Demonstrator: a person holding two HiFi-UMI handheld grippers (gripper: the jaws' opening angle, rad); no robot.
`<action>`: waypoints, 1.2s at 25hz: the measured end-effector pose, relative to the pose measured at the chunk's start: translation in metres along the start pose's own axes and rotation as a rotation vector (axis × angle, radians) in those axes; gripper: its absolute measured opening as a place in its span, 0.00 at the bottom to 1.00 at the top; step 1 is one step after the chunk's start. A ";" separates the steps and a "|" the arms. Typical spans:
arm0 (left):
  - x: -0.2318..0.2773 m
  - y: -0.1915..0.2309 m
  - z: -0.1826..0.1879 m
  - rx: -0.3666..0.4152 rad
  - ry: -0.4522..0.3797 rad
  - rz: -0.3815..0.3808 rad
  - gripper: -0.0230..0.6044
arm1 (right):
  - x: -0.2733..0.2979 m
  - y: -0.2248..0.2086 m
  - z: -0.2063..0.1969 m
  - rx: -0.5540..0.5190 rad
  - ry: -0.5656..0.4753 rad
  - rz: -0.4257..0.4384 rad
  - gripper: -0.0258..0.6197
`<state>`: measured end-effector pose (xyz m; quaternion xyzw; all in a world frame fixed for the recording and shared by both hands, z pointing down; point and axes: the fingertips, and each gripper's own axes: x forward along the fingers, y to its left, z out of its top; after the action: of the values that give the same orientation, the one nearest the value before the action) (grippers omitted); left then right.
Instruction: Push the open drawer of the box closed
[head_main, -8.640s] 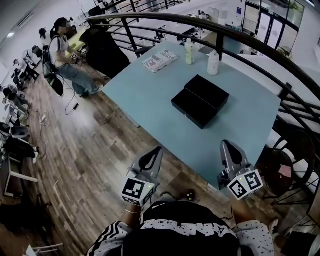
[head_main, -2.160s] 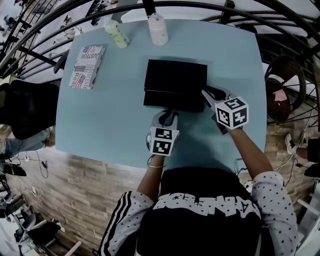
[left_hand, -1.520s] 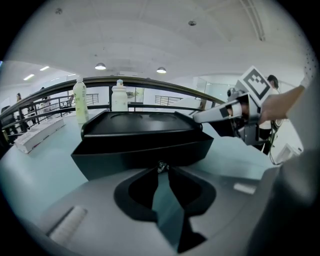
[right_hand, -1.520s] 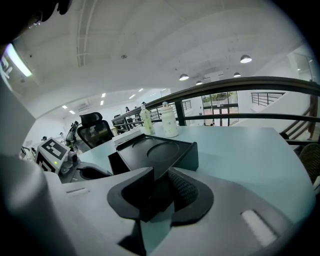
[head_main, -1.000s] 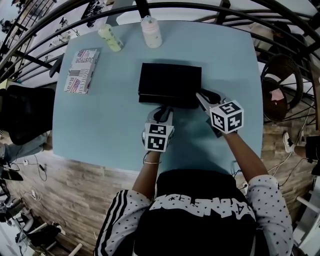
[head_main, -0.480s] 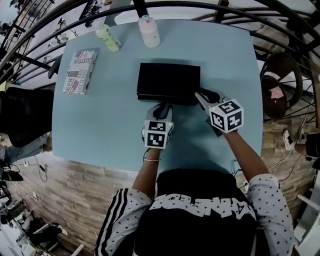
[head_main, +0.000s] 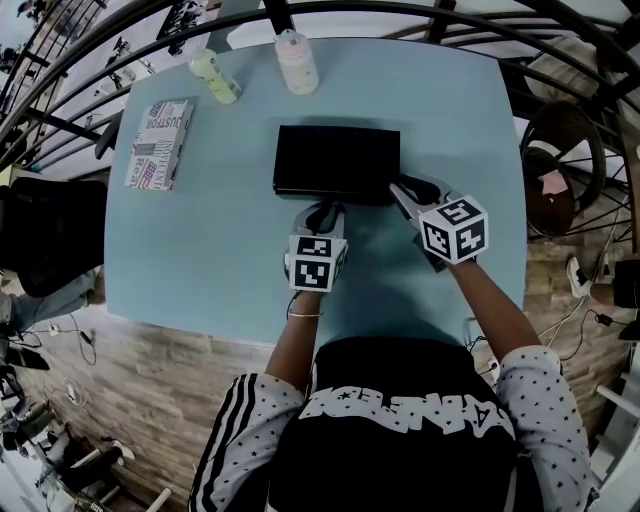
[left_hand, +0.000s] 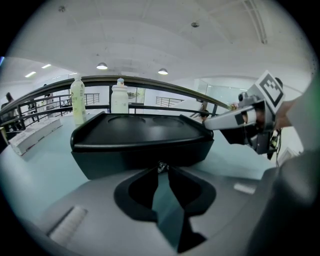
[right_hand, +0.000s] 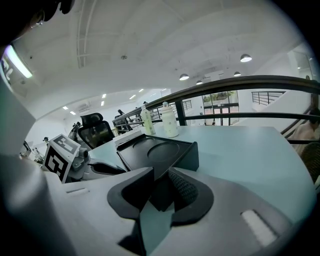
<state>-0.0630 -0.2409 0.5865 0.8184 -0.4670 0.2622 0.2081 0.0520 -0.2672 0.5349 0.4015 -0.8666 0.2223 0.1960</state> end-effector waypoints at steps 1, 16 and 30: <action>0.001 0.000 0.000 0.000 -0.001 0.001 0.04 | 0.000 0.000 0.000 0.001 -0.001 0.000 0.16; 0.005 0.002 0.001 -0.001 -0.008 0.003 0.04 | 0.000 0.001 -0.002 0.005 0.002 0.007 0.16; 0.005 0.002 0.000 0.003 -0.038 -0.014 0.04 | 0.000 0.000 -0.002 -0.010 -0.001 0.003 0.16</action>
<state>-0.0620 -0.2453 0.5895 0.8268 -0.4648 0.2458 0.1997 0.0524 -0.2665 0.5366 0.3992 -0.8685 0.2182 0.1970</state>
